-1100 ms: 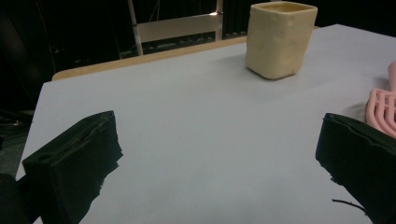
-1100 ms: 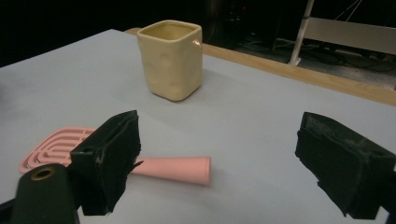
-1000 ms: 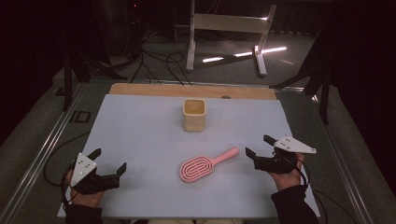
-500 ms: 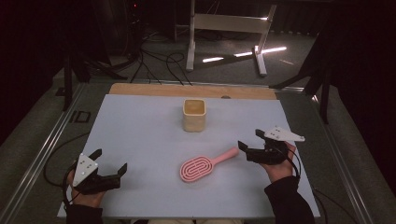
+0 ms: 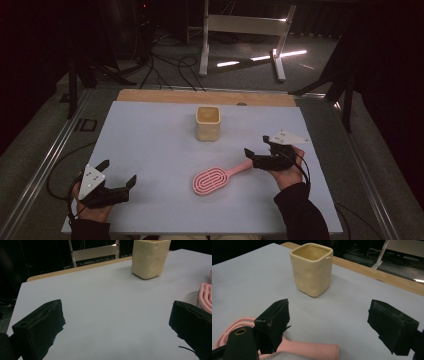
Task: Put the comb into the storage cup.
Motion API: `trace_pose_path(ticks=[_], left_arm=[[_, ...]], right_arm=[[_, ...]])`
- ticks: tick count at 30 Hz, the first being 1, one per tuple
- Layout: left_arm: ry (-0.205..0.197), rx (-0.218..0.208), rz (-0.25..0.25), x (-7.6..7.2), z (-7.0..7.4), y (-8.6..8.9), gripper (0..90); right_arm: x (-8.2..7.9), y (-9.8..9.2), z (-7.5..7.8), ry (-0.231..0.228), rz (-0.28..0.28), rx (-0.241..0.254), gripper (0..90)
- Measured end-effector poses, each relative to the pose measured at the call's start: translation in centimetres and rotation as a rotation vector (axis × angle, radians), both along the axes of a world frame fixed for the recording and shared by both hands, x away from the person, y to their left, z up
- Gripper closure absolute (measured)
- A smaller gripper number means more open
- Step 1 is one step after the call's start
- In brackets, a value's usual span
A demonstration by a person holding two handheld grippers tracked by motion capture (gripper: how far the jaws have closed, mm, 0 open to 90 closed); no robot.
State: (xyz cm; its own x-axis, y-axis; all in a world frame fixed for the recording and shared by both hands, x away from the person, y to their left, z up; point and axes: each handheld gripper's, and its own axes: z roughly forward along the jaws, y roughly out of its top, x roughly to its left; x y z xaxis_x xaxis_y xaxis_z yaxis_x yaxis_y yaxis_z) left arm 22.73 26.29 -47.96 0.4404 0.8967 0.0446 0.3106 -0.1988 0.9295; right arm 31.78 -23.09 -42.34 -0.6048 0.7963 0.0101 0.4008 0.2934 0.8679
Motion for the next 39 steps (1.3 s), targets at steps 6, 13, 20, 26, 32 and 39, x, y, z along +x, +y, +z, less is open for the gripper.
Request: trace_pose_path(ticks=[6,13,20,26,32,39], left_arm=[[0.001,0.001,-0.001,0.0,0.0,0.0,0.0],[0.002,0.005,-0.004,0.0,-0.1,-0.1,0.0],[0.002,0.010,-0.002,0.1,-0.1,-0.1,0.0],[0.005,0.011,-0.002,0.1,-0.2,-0.1,0.0],[0.008,0.014,-0.003,0.1,-0.3,-0.1,0.0],[0.010,0.012,-0.003,0.1,-0.3,-0.1,0.0]], right_arm=[[0.8,0.6,-0.5,0.025,0.003,-0.010,17.5],[1.6,1.2,-1.1,0.045,0.007,-0.033,17.6],[2.6,1.4,-2.0,0.080,0.006,-0.035,19.1],[3.1,1.7,-2.6,0.098,0.017,-0.063,26.9],[3.5,2.3,-3.3,0.122,0.016,-0.113,49.0],[3.6,3.2,-4.0,0.138,0.056,-0.154,78.0]])
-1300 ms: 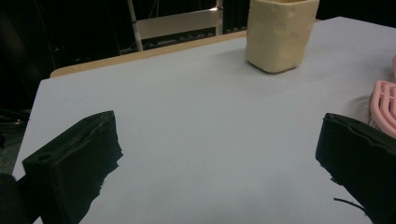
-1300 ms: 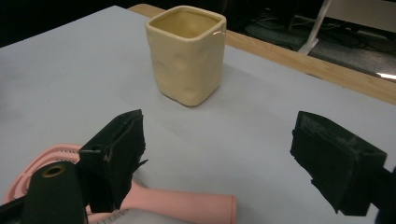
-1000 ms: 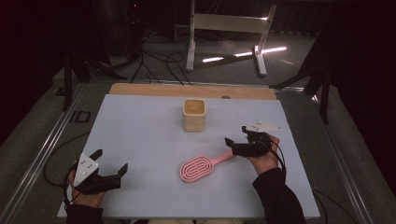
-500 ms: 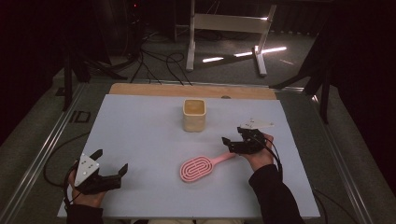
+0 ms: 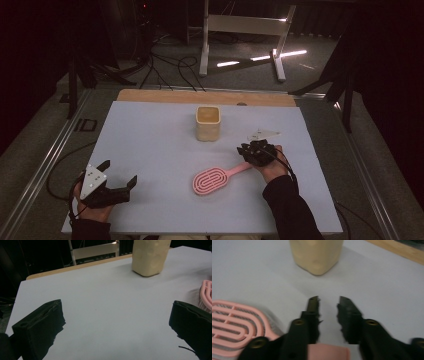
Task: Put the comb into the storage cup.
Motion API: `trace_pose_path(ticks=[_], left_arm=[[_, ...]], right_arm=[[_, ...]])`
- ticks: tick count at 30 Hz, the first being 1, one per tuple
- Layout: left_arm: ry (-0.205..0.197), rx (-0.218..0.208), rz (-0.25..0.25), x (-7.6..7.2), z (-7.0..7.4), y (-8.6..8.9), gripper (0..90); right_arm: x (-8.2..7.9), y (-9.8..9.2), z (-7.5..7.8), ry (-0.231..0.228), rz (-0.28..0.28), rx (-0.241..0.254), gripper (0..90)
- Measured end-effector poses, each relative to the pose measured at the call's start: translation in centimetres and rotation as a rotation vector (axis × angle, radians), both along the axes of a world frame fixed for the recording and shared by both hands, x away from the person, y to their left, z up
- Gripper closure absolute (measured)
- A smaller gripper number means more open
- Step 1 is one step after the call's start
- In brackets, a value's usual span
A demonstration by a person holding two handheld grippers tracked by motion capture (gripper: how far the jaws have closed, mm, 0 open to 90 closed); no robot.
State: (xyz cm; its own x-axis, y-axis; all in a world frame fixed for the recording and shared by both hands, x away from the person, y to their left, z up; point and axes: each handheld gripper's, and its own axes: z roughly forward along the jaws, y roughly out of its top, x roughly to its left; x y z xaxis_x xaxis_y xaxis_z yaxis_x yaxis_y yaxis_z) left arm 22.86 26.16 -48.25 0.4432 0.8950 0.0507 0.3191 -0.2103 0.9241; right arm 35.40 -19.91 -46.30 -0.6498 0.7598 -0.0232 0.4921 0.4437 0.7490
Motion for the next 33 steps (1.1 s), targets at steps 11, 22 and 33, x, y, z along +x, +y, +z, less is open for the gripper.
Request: trace_pose_path(ticks=[11,22,33], left_arm=[[0.001,0.003,-0.005,0.0,-0.1,-0.1,0.0],[0.003,0.005,-0.004,0.0,-0.1,-0.1,0.0],[0.004,0.006,-0.004,0.0,-0.2,-0.2,0.0]], right_arm=[[0.2,1.6,-1.8,0.093,0.058,-0.103,90.0],[-0.7,1.4,-2.8,0.146,0.092,-0.169,90.0],[-2.6,1.0,-3.4,0.157,0.089,-0.197,90.0]])
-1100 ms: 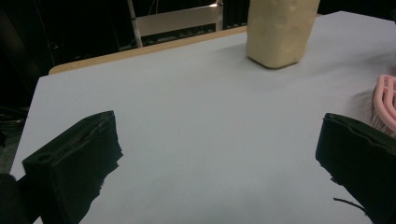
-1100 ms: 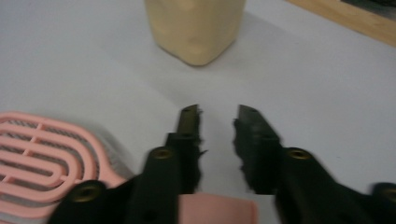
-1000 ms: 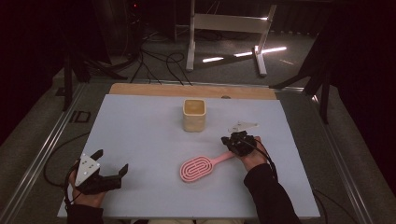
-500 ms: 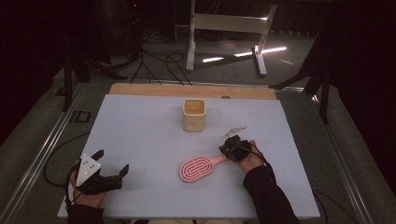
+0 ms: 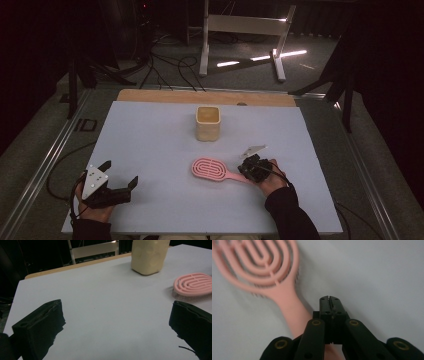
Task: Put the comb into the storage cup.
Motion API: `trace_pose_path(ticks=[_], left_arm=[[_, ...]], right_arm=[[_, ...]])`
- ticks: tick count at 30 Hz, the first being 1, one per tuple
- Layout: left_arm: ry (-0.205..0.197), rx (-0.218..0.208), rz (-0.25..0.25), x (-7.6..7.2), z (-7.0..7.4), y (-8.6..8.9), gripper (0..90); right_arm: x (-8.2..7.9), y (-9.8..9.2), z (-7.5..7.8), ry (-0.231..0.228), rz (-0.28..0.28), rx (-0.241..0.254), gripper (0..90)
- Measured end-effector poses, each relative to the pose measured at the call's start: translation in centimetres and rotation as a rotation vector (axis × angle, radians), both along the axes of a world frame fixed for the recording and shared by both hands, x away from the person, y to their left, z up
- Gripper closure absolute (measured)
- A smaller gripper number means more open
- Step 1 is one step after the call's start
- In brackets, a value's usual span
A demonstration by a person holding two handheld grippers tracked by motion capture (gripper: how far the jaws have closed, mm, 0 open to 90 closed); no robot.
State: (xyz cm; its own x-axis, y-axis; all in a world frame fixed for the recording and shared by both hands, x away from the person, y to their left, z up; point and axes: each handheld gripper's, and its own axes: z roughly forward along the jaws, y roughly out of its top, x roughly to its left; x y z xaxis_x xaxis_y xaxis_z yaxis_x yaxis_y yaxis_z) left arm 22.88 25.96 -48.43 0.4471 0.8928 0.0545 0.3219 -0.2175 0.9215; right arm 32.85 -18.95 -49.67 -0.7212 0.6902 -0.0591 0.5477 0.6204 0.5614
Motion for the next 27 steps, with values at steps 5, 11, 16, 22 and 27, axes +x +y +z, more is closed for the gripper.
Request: trace_pose_path(ticks=[5,11,16,22,27], left_arm=[[0.000,0.000,0.000,0.0,0.0,0.0,0.0],[-0.001,0.000,0.002,0.0,0.0,0.1,0.0],[0.000,0.000,0.007,0.0,0.0,0.0,0.0],[0.001,0.005,0.005,0.0,0.0,0.0,0.0],[-0.001,0.006,0.009,0.0,0.0,0.0,0.0]], right_arm=[[-0.9,0.3,0.3,-0.014,0.020,0.005,90.0],[-1.7,0.6,0.5,-0.011,0.030,0.006,90.0],[-2.2,0.8,0.6,-0.003,0.032,0.020,90.0],[-2.8,1.1,0.7,-0.011,0.043,0.036,90.0],[-3.2,0.7,1.2,-0.067,0.005,0.083,90.0]])
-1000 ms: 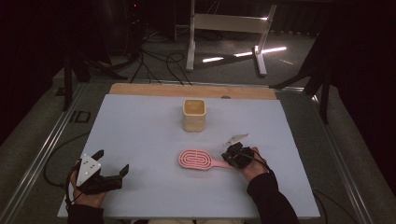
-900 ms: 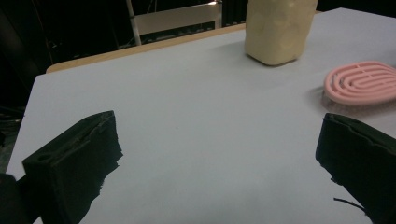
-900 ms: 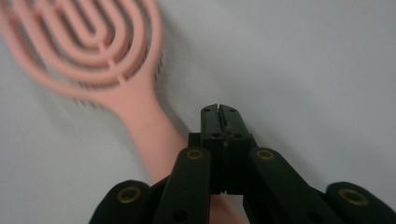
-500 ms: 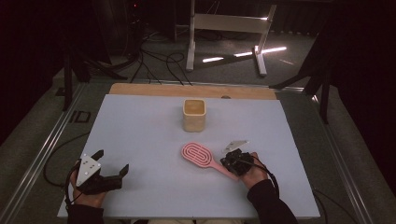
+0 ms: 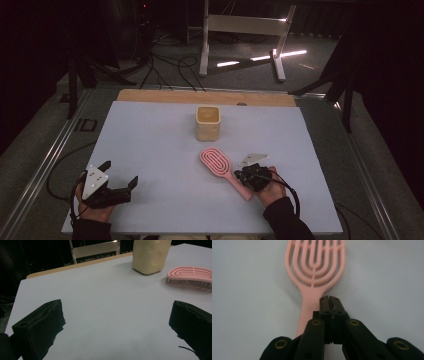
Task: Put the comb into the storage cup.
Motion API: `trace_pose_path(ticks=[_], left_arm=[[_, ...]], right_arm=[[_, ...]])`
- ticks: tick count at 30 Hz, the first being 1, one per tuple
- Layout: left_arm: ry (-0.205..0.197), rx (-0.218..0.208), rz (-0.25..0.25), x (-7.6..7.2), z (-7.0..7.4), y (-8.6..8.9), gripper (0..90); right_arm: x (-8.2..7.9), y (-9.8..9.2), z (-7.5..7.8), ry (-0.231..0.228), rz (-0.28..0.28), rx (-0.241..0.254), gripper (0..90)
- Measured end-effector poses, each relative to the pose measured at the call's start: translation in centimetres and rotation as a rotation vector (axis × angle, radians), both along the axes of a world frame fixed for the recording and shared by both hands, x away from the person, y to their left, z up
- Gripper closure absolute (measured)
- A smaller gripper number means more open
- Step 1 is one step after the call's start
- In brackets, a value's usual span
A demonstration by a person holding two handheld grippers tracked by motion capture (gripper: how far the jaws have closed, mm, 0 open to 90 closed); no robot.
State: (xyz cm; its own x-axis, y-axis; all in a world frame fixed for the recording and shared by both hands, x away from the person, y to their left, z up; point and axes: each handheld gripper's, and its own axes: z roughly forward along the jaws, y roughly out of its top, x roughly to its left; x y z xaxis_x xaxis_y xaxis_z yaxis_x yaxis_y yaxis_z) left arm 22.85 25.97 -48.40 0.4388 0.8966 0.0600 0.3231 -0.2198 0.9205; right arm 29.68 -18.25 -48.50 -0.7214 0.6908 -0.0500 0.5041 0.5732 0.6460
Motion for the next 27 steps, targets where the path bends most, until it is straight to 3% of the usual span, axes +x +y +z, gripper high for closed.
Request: trace_pose_path(ticks=[3,4,7,11,14,15,17,18,19,27], left_arm=[[-0.003,-0.001,0.001,0.0,0.0,0.1,0.0],[-0.004,0.000,0.002,0.0,0.1,0.1,0.0],[-0.011,-0.005,0.006,0.0,0.2,0.1,0.0],[-0.020,-0.009,0.010,-0.1,0.3,0.3,0.0],[-0.023,-0.013,0.015,-0.1,0.3,0.4,0.0],[-0.025,-0.022,0.018,-0.2,0.3,0.5,0.0],[-0.025,-0.024,0.018,-0.2,0.3,0.5,0.0],[-0.025,-0.024,0.018,-0.2,0.3,0.5,0.0],[-0.026,-0.021,0.014,-0.1,0.3,0.3,0.0],[-0.032,-0.014,-0.001,-0.3,0.3,0.2,0.0]], right_arm=[[-0.3,-0.5,0.5,-0.051,-0.018,0.044,89.6],[-0.5,-1.1,1.1,-0.091,-0.039,0.081,85.0],[-1.1,-2.3,2.2,-0.159,-0.078,0.119,77.9],[-2.2,-4.6,3.0,-0.242,-0.117,0.186,60.5],[-2.8,-6.0,2.6,-0.254,-0.137,0.207,55.9],[-4.0,-8.1,1.7,-0.264,-0.176,0.252,45.4],[-4.7,-9.4,1.1,-0.275,-0.202,0.299,36.4],[-4.7,-9.4,1.1,-0.275,-0.202,0.299,36.4],[-5.3,-10.3,0.6,-0.273,-0.229,0.314,27.9],[-6.7,-11.7,0.4,-0.289,-0.268,0.351,14.1]])
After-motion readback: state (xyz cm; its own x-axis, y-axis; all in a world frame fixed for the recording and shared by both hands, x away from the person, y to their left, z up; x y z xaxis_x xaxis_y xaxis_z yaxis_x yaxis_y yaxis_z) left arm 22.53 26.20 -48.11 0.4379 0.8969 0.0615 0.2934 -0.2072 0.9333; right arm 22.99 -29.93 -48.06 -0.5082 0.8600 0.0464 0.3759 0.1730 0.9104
